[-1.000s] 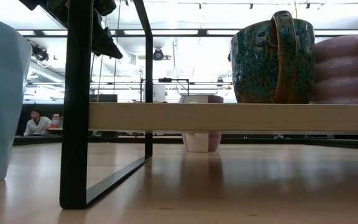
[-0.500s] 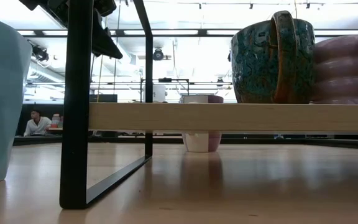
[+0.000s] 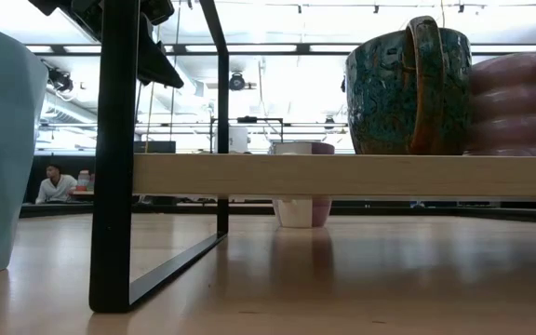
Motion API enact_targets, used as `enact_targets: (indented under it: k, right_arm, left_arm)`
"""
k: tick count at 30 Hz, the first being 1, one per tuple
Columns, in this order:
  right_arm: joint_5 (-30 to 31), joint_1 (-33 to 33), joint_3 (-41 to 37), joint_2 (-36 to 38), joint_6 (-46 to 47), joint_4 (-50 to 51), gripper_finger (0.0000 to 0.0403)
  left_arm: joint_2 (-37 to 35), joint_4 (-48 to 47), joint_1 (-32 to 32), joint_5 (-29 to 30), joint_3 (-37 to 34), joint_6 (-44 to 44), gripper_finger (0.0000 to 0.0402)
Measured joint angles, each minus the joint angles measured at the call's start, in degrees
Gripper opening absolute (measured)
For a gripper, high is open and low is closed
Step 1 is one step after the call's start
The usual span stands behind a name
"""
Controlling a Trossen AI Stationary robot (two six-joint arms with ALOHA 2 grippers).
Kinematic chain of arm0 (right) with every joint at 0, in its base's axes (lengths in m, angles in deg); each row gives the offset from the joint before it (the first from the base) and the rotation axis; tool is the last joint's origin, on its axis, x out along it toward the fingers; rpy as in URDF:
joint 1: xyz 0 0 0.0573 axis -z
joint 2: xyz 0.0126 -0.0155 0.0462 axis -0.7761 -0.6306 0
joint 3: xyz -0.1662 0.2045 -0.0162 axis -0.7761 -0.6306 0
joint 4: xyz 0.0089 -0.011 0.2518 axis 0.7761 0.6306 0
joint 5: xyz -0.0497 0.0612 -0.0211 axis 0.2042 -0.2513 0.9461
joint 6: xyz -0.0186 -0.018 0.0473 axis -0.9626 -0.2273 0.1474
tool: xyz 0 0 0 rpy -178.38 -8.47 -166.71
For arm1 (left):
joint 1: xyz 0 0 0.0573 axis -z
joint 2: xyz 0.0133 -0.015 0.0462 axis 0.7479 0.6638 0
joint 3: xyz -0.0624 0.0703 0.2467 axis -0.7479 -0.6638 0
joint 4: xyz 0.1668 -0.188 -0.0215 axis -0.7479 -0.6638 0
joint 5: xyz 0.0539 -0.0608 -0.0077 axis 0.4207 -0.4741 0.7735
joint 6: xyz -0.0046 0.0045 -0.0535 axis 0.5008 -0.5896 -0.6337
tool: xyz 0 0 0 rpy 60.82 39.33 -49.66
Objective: Place coffee mugs
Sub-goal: Stack the yellow mug on the shelf aligned with the purple mug
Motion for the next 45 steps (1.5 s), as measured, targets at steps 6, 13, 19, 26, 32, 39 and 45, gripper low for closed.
enact_targets:
  k: [6,13,19,26,32,39,45]
  right_arm:
    - [0.26,0.00,-2.60,0.11,2.37,-0.18,0.0033]
    - [0.85,0.45,-5.73,0.15,2.42,-0.25,0.0033]
    - [0.79,1.30,-7.73,0.15,2.40,-0.61,0.0034]
    - [-0.19,1.31,-9.39,0.15,2.41,-0.98,0.0034]
    - [-1.14,1.27,-9.80,0.15,2.37,-1.10,0.0035]
    - [-1.56,1.21,-9.80,0.15,2.28,-1.00,0.0035]
    - [-2.77,1.22,-9.80,0.15,2.21,-0.70,0.0035]
  left_arm:
    - [0.01,0.04,0.00,0.00,0.00,0.02,0.0116]
    - [0.01,0.03,0.00,0.00,0.00,0.00,0.0116]
    - [0.01,0.01,0.00,0.00,0.00,0.00,0.0116]
    - [0.01,0.02,0.00,0.00,0.00,-0.02,0.0116]
    - [0.01,0.01,0.00,0.00,0.00,-0.02,0.0116]
    - [0.01,0.01,0.00,0.02,0.00,-0.01,0.0116]
    - [0.01,0.01,0.00,0.02,0.00,-0.02,0.0116]
